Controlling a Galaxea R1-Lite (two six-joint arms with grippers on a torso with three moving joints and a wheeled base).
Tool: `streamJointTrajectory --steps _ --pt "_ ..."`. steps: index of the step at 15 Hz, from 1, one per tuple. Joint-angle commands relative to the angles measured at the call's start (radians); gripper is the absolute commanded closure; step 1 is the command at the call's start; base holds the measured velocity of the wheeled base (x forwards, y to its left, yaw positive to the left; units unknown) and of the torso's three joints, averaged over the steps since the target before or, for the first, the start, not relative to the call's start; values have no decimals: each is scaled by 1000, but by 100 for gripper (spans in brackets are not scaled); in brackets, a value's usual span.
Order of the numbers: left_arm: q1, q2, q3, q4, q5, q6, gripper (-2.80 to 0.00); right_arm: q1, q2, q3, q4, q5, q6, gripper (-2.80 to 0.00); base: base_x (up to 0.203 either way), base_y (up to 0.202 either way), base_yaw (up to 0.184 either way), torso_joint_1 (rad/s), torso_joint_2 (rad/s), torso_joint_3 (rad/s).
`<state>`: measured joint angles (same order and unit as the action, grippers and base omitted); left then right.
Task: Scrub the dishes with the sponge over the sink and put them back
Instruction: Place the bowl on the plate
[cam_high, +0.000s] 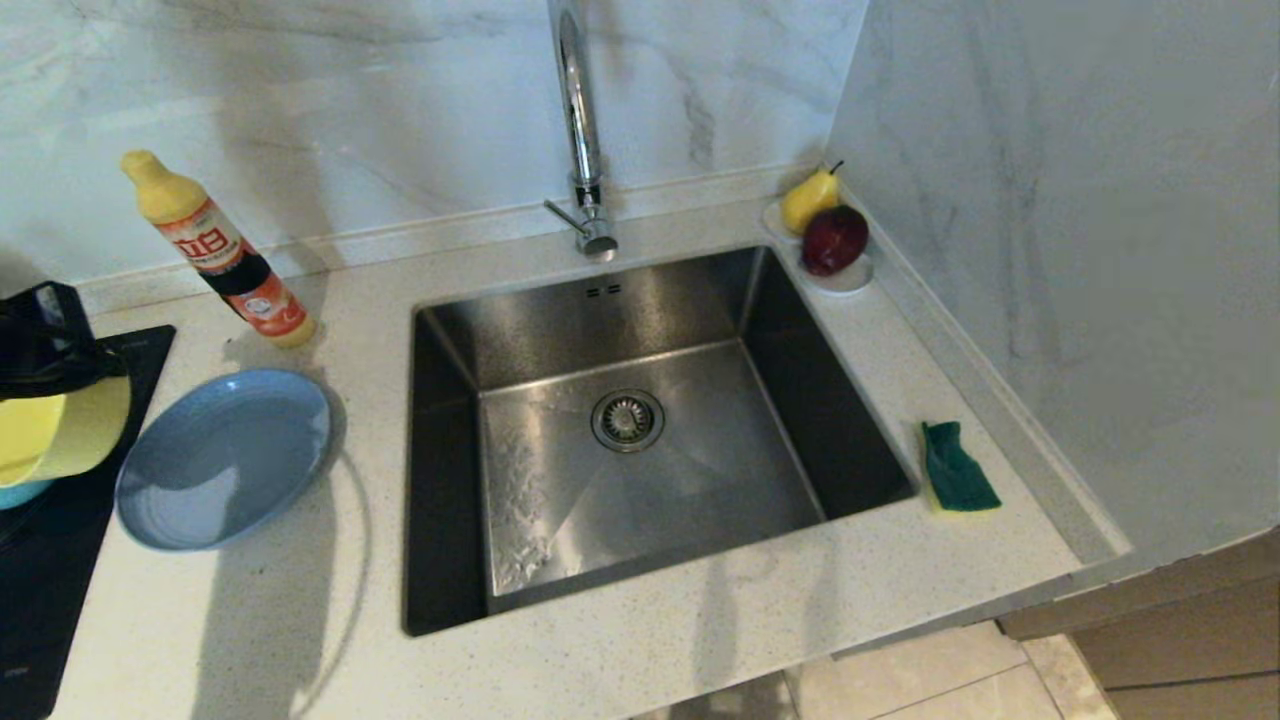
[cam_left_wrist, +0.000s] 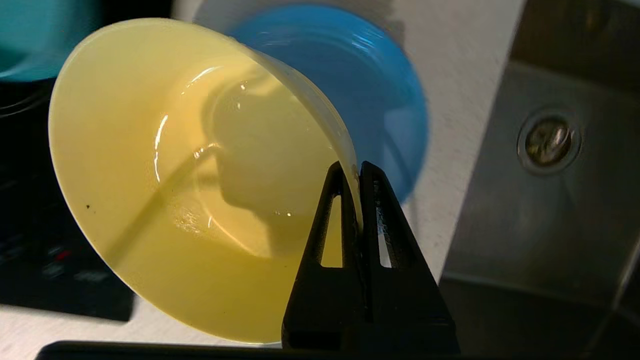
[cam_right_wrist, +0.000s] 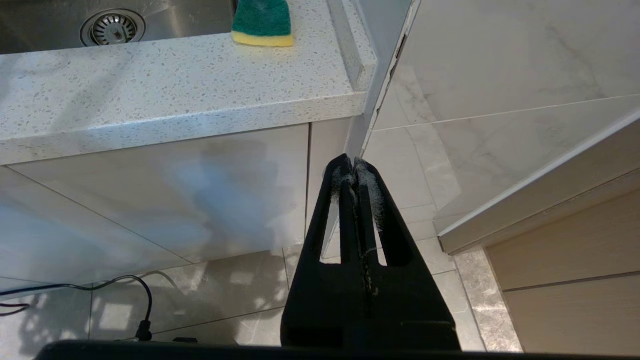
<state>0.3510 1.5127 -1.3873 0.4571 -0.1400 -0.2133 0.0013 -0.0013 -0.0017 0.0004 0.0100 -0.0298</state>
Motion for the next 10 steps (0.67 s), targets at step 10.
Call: streamJointTrajectory --steps 10 --pt "-259 179 201 -325 261 -1 0 0 0 0 0 1 -1 0 0 0 0 0 0 0"
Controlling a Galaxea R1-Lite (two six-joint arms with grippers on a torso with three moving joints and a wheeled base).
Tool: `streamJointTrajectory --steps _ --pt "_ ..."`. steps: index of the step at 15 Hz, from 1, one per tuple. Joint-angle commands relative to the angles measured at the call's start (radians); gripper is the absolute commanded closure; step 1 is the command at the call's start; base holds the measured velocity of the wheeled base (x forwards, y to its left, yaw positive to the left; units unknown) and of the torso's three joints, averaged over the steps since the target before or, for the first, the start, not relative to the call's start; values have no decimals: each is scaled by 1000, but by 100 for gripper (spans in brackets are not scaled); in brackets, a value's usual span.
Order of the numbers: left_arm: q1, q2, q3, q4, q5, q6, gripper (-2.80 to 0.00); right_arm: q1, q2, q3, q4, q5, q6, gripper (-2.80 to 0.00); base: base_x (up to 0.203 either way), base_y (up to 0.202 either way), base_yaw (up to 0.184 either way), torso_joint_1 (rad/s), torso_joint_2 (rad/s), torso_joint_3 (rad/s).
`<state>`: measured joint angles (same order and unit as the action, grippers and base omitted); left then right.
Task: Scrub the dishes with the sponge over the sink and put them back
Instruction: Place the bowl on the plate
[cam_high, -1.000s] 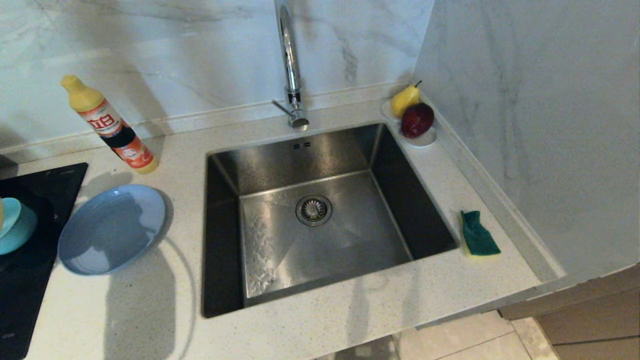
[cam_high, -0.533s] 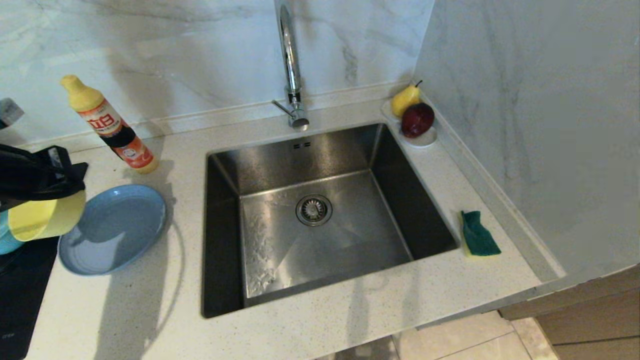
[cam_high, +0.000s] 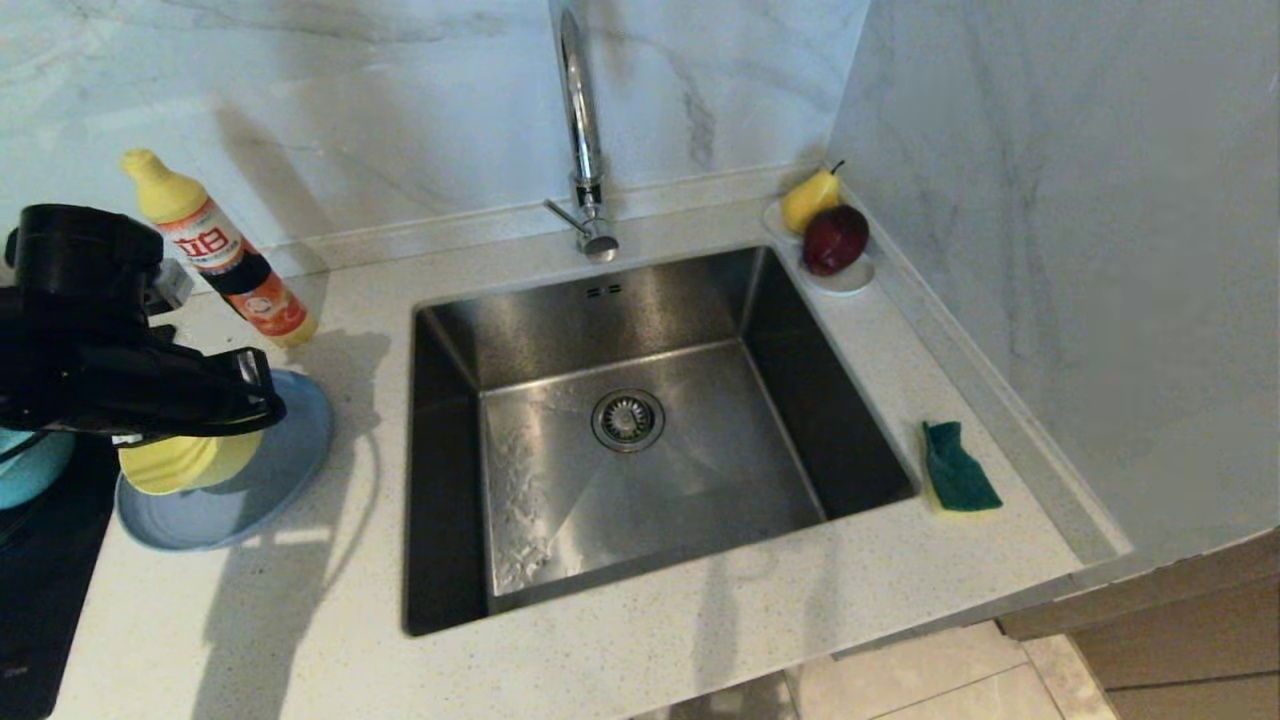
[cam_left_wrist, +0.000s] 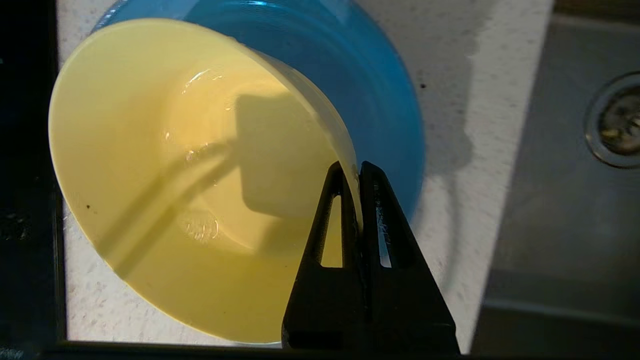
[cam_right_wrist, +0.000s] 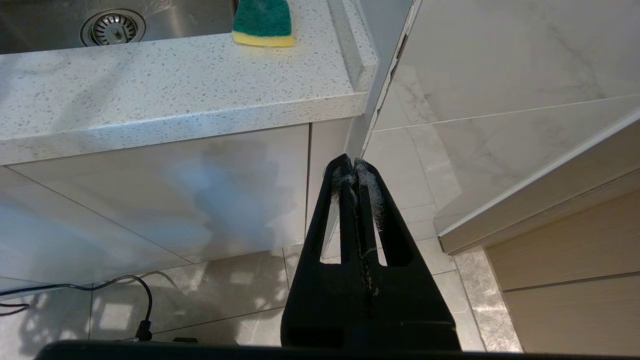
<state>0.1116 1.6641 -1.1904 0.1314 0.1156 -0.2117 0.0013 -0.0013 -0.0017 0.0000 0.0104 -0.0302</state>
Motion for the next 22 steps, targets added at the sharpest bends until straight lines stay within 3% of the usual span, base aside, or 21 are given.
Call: streamJointTrajectory --steps 1,7,21,22 --pt "-31 36 6 -1 16 -3 0 0 0 0 0 0 0 0 0 0 0 0 0 0" --pt "-67 63 6 -27 65 -3 0 0 0 0 0 0 0 0 0 0 0 0 0 0" --pt "-78 86 52 -82 70 -2 0 0 0 0 0 0 0 0 0 0 0 0 0 0" --pt "-82 85 51 -81 69 -6 -158 0 0 0 0 -1 0 0 0 0 0 0 0 0"
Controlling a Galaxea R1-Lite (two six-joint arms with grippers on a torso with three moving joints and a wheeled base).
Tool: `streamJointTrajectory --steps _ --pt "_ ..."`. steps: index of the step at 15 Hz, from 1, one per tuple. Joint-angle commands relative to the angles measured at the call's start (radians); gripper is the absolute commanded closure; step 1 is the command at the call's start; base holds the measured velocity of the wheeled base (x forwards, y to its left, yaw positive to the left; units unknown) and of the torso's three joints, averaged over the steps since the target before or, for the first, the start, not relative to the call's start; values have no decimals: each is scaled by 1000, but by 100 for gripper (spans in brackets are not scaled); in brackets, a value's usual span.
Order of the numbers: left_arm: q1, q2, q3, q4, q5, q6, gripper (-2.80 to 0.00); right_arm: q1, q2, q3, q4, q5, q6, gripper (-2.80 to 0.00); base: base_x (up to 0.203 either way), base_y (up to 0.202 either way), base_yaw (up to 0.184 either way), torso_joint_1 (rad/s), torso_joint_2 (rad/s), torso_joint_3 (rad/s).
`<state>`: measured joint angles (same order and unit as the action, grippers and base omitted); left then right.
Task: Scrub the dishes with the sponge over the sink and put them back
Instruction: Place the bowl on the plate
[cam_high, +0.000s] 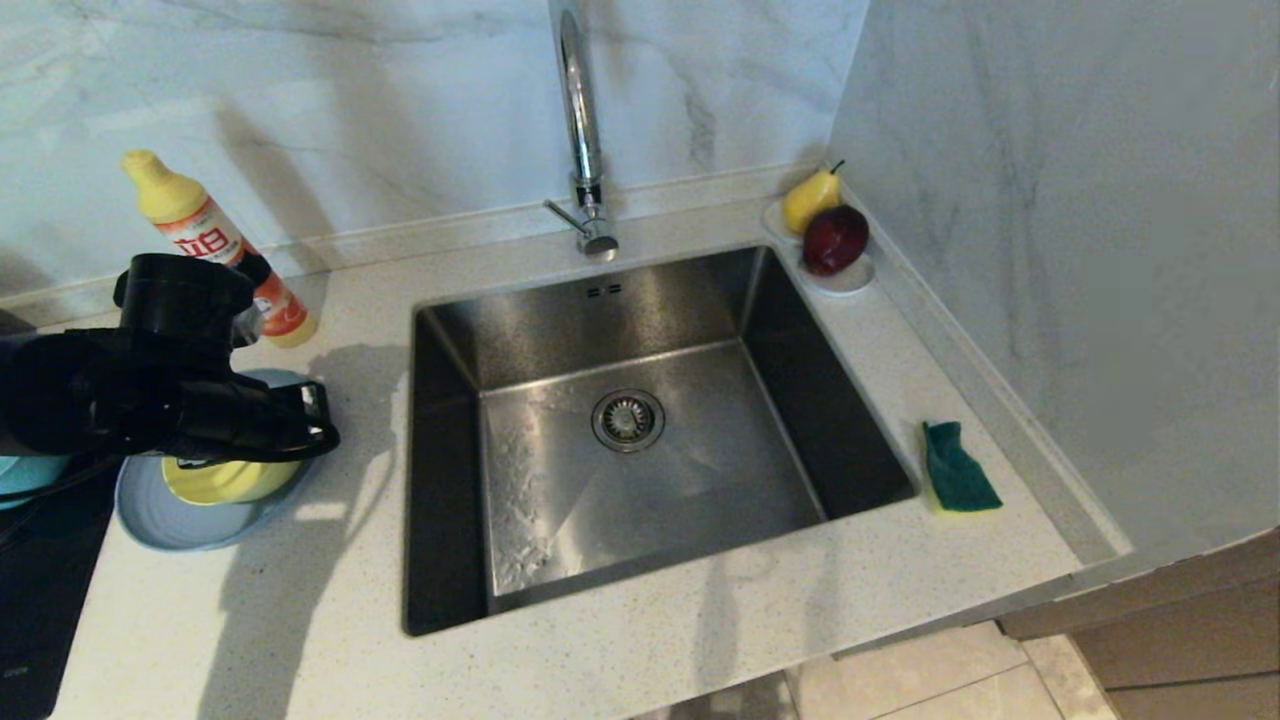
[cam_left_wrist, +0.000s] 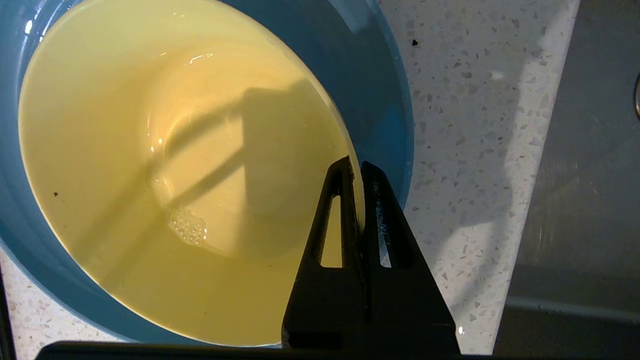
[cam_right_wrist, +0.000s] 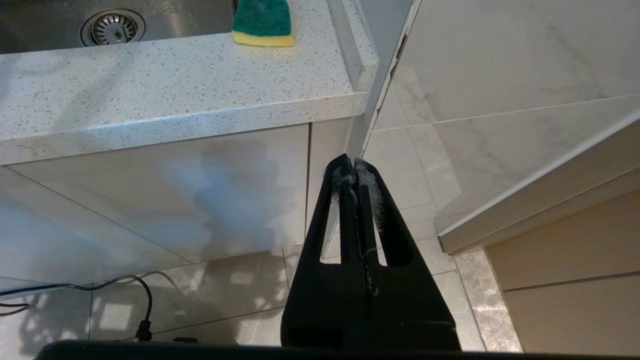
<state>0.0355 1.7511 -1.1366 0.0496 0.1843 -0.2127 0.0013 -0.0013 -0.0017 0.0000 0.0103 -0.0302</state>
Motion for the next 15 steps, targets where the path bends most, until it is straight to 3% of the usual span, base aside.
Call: streamJointTrajectory --steps 1,5,10,13,14,15 --pt "-8 -2 -6 0 -2 -7 -280 0 0 0 0 0 0 0 0 0 0 0 0 0" --pt "-9 -8 -14 -17 -2 -17 -280 0 0 0 0 0 0 0 0 0 0 0 0 0" --pt "-3 -108 -60 -67 -5 -74 -280 0 0 0 0 0 0 0 0 0 0 0 0 0" --pt "57 -170 -60 -60 -6 -68 -280 0 0 0 0 0 0 0 0 0 0 0 0 0" --pt "81 -179 -60 -59 -7 -66 0 0 0 0 0 0 0 0 0 0 0 0 0 0" --pt "129 -181 -62 -58 -8 -65 0 0 0 0 0 0 0 0 0 0 0 0 0 0"
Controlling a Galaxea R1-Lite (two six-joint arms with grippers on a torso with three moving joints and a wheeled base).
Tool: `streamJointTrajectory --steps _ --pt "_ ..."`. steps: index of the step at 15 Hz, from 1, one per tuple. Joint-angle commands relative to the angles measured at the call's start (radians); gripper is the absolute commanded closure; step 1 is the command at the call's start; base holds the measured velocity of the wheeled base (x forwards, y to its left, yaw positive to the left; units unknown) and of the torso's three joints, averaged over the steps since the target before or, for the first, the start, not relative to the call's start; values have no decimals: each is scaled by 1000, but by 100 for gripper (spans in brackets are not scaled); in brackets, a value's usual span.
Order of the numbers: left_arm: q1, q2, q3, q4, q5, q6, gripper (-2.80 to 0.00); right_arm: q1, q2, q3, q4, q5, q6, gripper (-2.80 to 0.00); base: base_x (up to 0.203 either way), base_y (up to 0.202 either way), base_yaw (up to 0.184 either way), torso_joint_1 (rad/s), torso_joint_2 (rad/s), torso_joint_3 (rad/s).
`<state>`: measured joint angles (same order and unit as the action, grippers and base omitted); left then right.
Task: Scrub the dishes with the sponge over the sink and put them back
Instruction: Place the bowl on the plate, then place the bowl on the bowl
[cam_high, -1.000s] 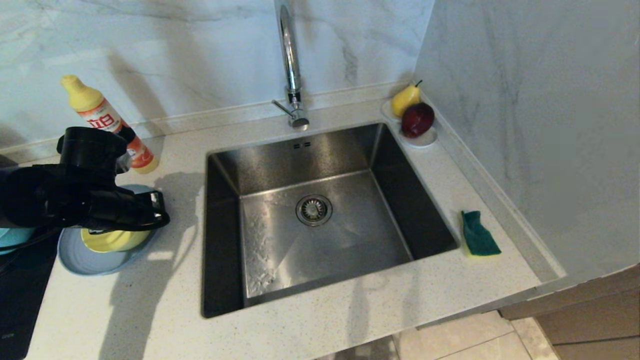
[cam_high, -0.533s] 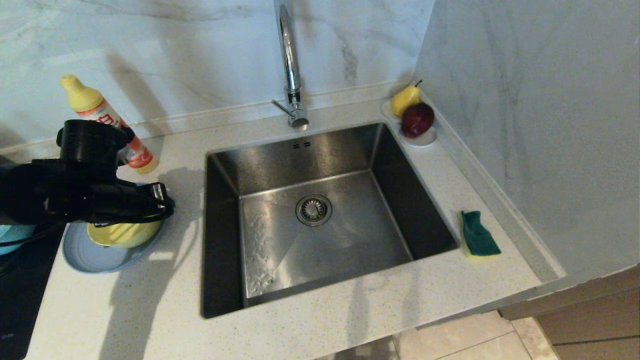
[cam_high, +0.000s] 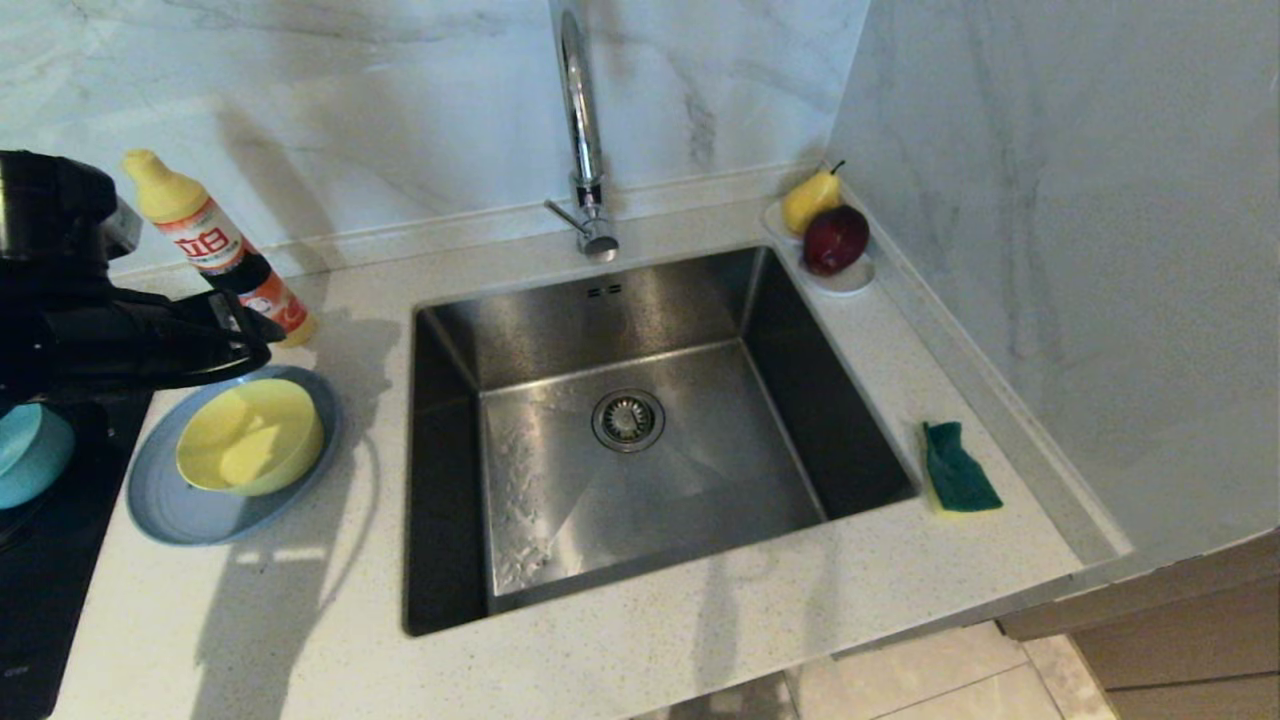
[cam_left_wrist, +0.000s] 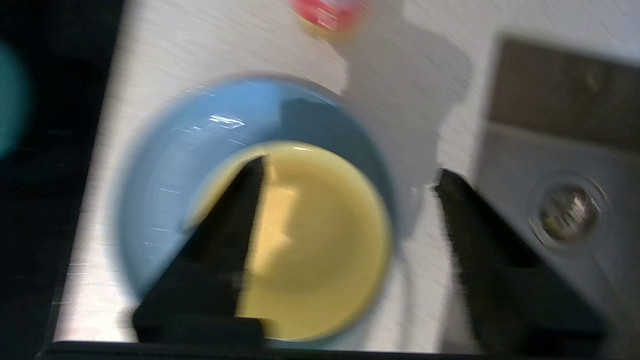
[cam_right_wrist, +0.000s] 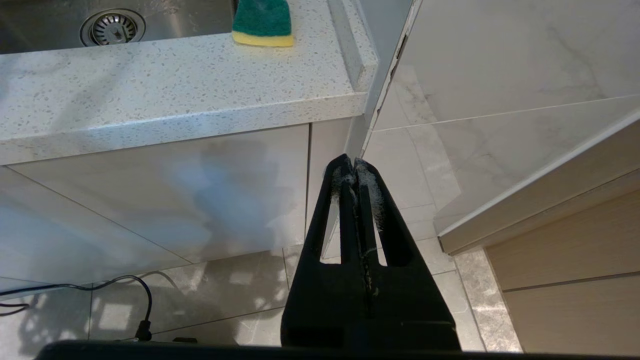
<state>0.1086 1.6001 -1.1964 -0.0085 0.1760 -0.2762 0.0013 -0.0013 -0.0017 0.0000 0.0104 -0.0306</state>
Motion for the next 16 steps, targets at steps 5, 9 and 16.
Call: streamJointTrajectory --steps 5,9,16 --pt "257 -33 -8 8 -19 -4 0 0 0 0 0 0 0 0 0 0 0 0 0 0" --pt "349 -24 -8 5 -53 -9 0 0 0 0 0 0 0 0 0 0 0 0 0 0" --pt "509 118 -103 5 -113 4 -280 0 0 0 0 0 0 0 0 0 0 0 0 0"
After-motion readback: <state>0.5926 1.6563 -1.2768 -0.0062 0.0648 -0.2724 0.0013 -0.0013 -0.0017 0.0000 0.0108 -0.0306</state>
